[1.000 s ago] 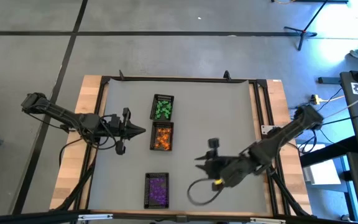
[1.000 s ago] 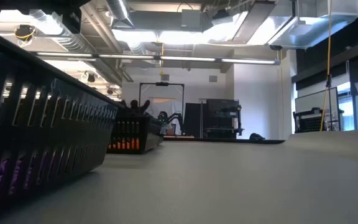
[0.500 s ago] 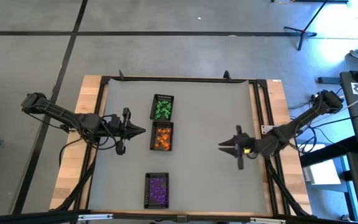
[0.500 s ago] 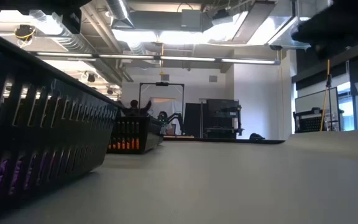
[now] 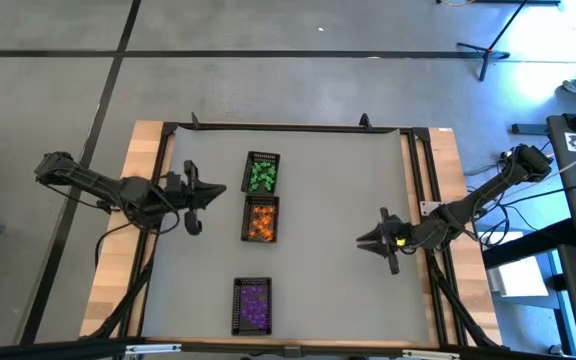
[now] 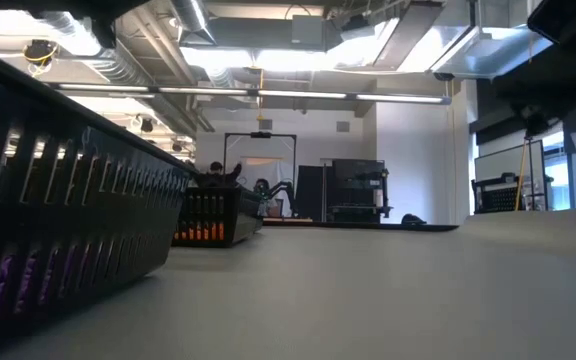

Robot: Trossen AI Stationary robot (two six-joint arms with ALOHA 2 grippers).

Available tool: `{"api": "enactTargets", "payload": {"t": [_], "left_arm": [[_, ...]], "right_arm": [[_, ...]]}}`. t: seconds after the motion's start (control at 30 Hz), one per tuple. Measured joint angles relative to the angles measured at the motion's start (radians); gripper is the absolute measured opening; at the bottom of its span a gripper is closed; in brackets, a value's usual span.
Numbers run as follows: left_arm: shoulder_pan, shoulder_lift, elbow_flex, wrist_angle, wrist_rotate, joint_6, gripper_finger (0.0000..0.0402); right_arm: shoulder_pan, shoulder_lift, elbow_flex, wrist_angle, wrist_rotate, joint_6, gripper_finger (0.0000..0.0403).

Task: Sort Halloween decoration
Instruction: Return to Home Position

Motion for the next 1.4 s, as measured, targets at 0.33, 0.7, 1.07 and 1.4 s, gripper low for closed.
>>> {"api": "enactTargets", "payload": {"t": [0.33,0.7,1.07,1.4], "left_arm": [[0.005,-0.254,0.000,-0.120,0.028,0.156,0.0000],[0.005,-0.460,0.010,-0.292,-0.006,0.172,0.0000],[0.005,-0.550,0.106,-0.581,-0.004,0.121,0.0000],[0.006,-0.550,-0.083,-0.484,0.014,0.039,0.0000]], "right_arm": [[-0.054,-0.015,0.000,0.340,-0.058,-0.483,0.0083],[-0.599,-0.051,0.001,0.277,-0.715,-0.427,0.0083],[-0.834,-0.494,0.001,-0.021,-0.797,-0.438,0.0083],[-0.831,-0.774,-0.021,-0.383,-0.594,-0.499,0.0083]]}}
